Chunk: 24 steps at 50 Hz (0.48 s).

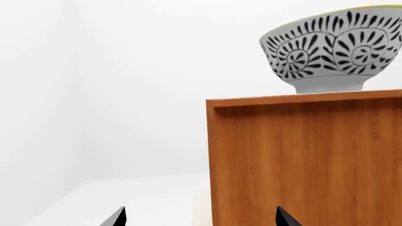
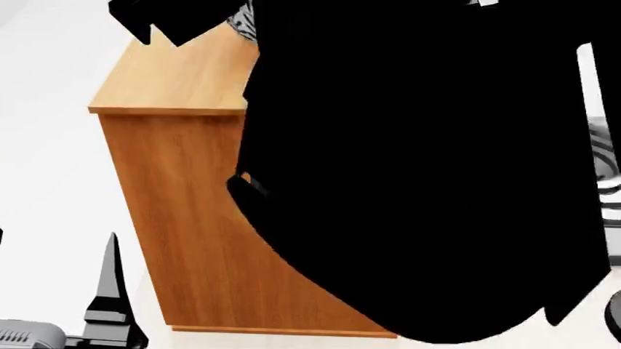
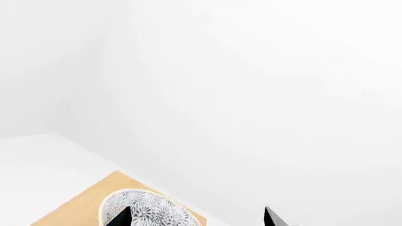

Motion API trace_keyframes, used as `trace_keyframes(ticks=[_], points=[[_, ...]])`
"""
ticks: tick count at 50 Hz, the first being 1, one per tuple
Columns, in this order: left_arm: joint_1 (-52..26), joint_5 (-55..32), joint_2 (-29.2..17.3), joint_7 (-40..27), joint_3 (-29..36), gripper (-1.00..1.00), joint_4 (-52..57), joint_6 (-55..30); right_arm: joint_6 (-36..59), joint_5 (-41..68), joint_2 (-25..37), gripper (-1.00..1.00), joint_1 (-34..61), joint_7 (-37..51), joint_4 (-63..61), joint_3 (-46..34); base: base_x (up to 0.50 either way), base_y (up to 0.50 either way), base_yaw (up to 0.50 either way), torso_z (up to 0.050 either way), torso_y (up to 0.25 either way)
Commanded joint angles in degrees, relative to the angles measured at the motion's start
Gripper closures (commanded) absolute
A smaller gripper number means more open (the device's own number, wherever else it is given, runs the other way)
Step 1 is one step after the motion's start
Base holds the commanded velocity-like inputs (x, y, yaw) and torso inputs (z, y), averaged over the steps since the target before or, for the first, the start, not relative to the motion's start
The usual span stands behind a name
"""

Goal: Put the bowl on the top of the cabinet.

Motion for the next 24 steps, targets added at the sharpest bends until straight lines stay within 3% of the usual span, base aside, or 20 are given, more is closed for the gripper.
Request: trace_keyframes(ticks=[1, 13, 24], points=[[-0.4, -0.2, -0.1, -0.2, 0.0, -1.0, 0.2, -0.3, -2.1, 11.9, 12.4, -1.0, -3.2, 9.7, -12.0, 4.1, 0.0, 0.0, 0.0, 0.0, 0.0], [-0.3, -0.3, -0.3, -0.4, -0.2, -1.0, 0.4, -0.2, -5.4, 11.8, 21.1, -1.0, -11.9, 11.2, -22.7, 6.7, 0.0, 0.0, 0.0, 0.0, 0.0], [-0.4, -0.5, -0.5, -0.6, -0.4, -1.0, 0.6, -0.1, -8.8, -0.2, 27.1, -1.0, -29.2, 2.6, -29.4, 12.6, 0.0, 0.0, 0.0, 0.0, 0.0]])
